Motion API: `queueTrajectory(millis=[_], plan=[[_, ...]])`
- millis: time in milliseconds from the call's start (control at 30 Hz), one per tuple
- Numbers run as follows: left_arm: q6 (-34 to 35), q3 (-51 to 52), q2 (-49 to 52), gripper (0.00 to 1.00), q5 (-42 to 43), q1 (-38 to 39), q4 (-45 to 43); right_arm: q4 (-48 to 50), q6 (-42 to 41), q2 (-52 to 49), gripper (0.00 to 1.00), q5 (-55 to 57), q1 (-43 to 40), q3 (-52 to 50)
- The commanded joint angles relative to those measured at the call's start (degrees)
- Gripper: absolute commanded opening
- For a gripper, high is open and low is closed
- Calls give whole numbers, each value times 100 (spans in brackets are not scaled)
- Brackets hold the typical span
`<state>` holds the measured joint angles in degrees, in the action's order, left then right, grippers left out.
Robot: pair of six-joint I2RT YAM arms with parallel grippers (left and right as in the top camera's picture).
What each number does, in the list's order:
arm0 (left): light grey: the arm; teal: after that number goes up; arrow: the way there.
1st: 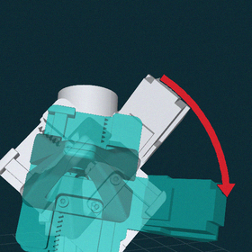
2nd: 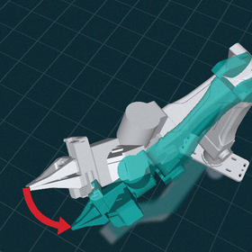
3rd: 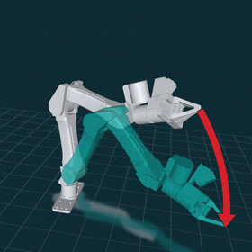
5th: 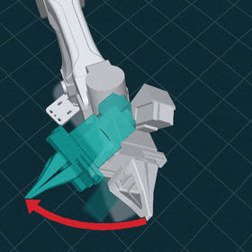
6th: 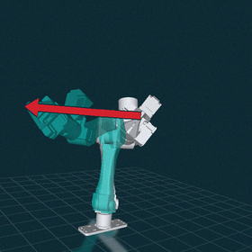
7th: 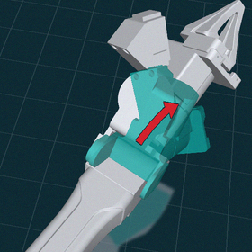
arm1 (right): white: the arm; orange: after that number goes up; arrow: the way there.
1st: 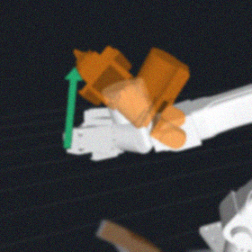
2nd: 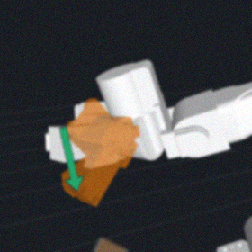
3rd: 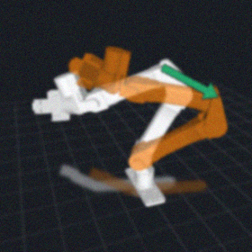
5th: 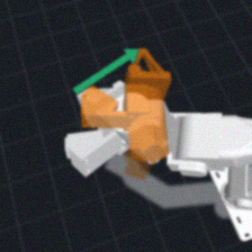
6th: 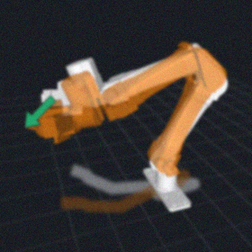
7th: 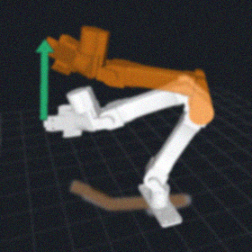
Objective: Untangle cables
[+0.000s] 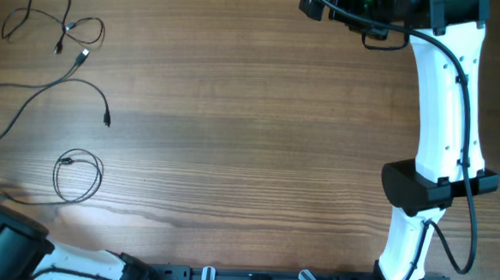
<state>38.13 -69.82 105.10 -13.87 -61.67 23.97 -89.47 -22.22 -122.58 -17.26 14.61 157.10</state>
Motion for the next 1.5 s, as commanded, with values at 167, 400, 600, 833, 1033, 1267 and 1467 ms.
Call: queueTrajectory(millis=[167,400,600,833,1033,1267,1467], plan=[[-223,-68,748,4,37,-33,-612,-39,-44,-111,100,111,55,-11],[-1010,-66,977,4,1906,-39,-595,-55,-42,-114,100,111,55,-11],[-1244,-70,848,4,2282,-46,-487,-122,-26,-118,100,114,55,-11],[-1220,-70,254,45,1917,-50,-321,-98,-24,-118,100,114,55,-11],[310,-111,-636,53,2800,-48,-389,-122,-26,-118,100,114,61,-11],[509,-111,-1810,72,5792,1432,387,-111,-26,-116,100,299,59,-9],[-1655,-111,-1840,99,5209,4422,1121,-269,168,697,100,752,39,0]])
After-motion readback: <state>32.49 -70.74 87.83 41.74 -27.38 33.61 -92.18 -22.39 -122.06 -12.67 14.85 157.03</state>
